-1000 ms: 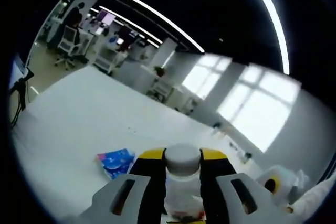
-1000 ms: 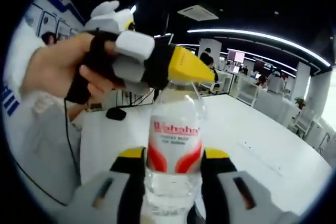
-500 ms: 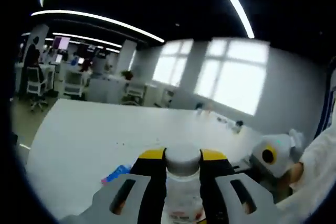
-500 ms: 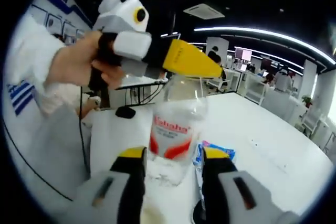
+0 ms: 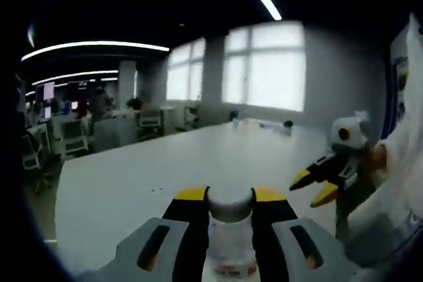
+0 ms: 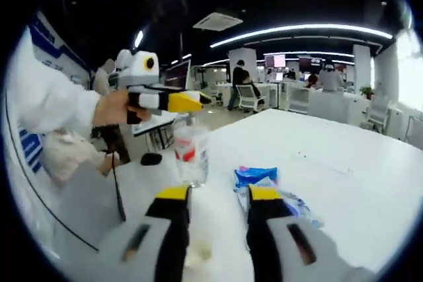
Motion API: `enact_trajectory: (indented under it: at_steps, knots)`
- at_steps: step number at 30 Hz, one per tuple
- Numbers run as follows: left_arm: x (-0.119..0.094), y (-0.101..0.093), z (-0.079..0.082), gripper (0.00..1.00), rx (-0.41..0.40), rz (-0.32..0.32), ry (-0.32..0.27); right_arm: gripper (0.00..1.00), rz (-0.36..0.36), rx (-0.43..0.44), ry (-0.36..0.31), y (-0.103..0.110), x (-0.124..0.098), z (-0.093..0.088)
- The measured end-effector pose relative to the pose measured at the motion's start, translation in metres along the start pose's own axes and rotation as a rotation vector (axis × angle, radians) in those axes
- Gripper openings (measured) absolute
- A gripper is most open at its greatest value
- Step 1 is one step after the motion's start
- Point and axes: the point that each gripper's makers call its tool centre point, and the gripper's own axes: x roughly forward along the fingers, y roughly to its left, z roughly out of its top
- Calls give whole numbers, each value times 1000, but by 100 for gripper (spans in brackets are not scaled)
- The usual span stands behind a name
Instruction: Arrange the tabletop items into an orderly group along one side of the table until the central work area is clear of visible clutter.
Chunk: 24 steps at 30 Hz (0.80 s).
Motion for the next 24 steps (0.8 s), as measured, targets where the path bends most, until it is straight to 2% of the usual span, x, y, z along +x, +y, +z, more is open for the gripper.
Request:
enact_trajectory:
  at_steps: [2, 5, 6, 13, 19, 24]
  knots:
    - [0, 3, -7, 18, 41, -17, 29, 30, -54, 53, -10, -11, -18, -8]
    - [-1, 11, -12, 19, 56, -23, 39, 31, -97, 92, -6, -23, -38, -21]
    - [-1, 14, -13, 19, 63, -30, 39, 30, -128, 99, 16, -30, -50, -33]
    - [-5, 33, -17, 19, 70, -107, -6, 29, -228, 172, 55, -42, -88, -66]
    - [-2, 42, -31, 19, 126, -179, 20, 30, -269, 218, 69, -45, -97, -79]
    - [0, 56, -40, 19, 124, -214, 18, 29, -278, 219, 85, -45, -93, -81]
